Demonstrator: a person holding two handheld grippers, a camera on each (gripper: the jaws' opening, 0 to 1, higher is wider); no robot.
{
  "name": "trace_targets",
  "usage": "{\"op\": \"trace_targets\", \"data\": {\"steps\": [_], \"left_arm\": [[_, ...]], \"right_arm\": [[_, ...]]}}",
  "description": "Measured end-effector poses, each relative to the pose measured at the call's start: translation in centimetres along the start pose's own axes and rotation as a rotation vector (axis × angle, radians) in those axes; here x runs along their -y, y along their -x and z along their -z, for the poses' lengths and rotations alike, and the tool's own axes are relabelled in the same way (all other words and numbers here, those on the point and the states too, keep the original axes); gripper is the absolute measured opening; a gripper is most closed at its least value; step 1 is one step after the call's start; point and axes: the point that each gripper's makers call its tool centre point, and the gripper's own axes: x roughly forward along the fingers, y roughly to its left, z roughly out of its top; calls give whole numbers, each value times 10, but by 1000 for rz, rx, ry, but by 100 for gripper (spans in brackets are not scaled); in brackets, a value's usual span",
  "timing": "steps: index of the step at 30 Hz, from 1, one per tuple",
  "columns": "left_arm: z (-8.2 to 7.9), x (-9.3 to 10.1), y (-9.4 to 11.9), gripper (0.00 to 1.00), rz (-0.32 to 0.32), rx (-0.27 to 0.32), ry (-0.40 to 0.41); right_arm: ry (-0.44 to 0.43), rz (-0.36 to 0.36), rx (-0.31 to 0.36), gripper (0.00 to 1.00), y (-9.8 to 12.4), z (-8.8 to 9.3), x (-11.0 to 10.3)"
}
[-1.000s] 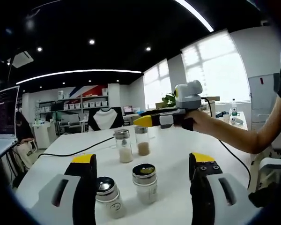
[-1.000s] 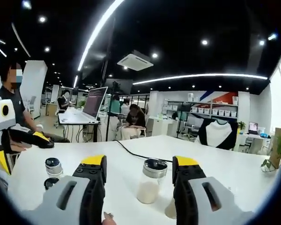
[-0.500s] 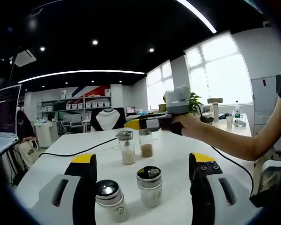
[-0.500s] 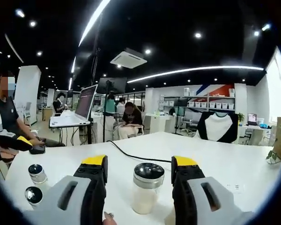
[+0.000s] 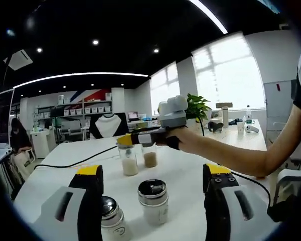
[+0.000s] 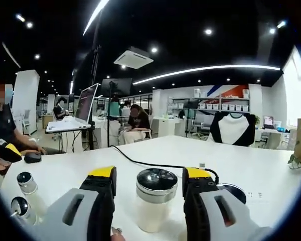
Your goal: Rotate the seasoning bottle until the label or dispensing opening points toward the visible target arrow and the bottle remains upright within the marked orientation range
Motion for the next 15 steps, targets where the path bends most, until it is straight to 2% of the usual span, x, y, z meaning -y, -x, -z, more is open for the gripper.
{"op": "trace_targets", "data": {"steps": [5,9,15], "left_arm": [[3,6,-5,86,27,-8,3],[2,9,-7,86,41,-1,3],[4,6,-8,86,41,-4,4]], "right_arm": [[-34,12,-22,50,-2,13,0],[-28,27,1,45,-3,12,0],[-21,28,-11,44,-6,16,-1]]}}
